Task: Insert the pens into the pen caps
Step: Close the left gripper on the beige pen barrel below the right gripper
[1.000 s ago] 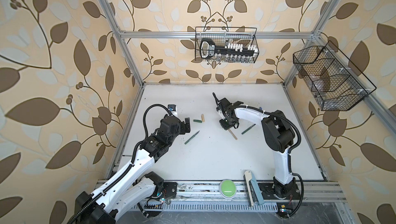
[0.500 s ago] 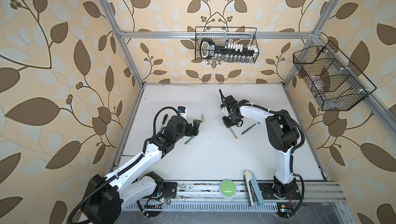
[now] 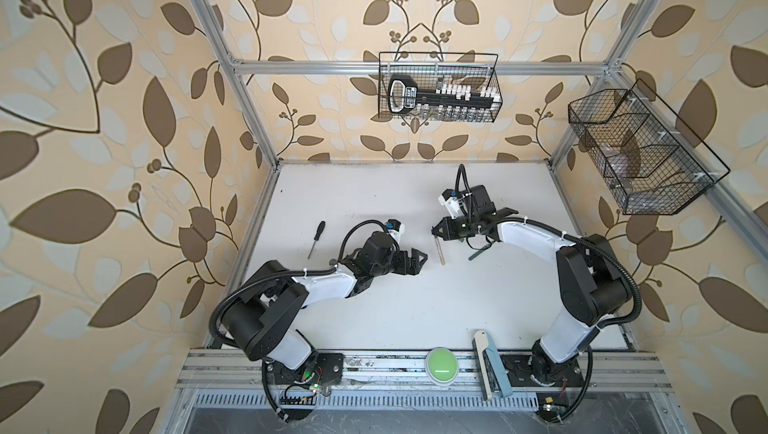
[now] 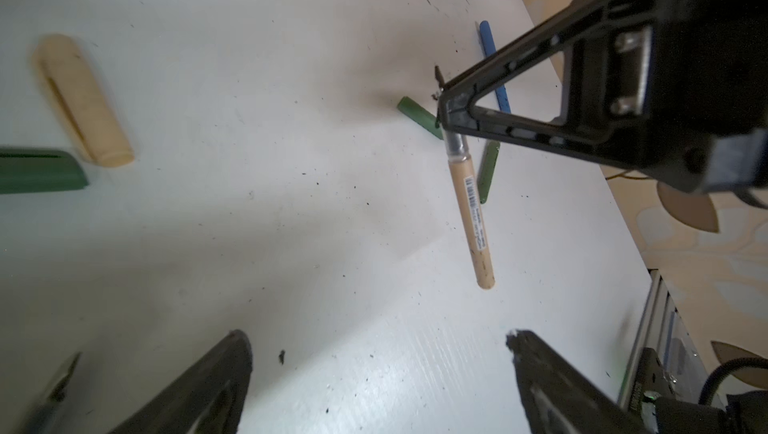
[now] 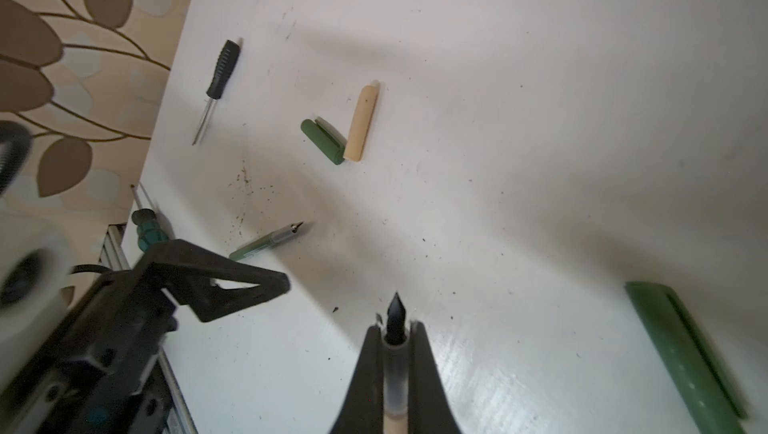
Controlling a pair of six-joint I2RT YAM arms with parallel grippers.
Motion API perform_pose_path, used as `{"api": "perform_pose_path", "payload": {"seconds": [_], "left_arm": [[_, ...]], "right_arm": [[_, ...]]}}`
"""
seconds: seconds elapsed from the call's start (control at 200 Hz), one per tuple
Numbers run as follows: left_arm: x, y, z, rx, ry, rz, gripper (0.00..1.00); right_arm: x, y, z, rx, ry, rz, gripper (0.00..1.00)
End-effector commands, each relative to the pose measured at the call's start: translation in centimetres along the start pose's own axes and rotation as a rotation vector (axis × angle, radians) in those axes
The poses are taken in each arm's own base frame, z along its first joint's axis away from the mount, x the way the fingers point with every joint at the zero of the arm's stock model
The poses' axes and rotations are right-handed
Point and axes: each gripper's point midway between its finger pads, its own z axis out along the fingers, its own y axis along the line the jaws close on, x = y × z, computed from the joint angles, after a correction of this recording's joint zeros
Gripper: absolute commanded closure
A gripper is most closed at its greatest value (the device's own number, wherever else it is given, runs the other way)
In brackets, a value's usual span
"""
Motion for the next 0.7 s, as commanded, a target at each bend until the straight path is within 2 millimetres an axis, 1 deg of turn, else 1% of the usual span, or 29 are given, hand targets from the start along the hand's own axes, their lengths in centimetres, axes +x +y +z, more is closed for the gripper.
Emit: {"api": "perform_pose_path", "payload": {"seconds": [0.0,0.11,0.31,0.52,0.695], "left_arm": [[-3.4,-4.8,0.3,0.179,-0.096,0.005,0.01],[-3.6,-5.1,0.6,0.189,-0.089,0.003,0.04],[-3.6,-5.8,1.3,0.221,-0.076,-0.009,0.10],[-3.3,-5.9,2.0,0.232,-0.056,-0.021,0.25],[-3.2,-5.3,1.9,0.197,-0.059,-0.013,0.33]], "right_arm": [[-1.6,2.4,-0.6,-0.102,-0.083,-0.001,1.00],[-1.5,2.5,-0.7,-0.112,-0.096,0.008,1.00],[-1.6,3.4,-0.6,-0.152,-0.117,0.016,1.00],[-1.7,4.3,-0.4,-0.174,-0.125,0.006,0.99],[-1.8,5.2,-0.3,-0.201,-0.127,-0.003,0.99]]}}
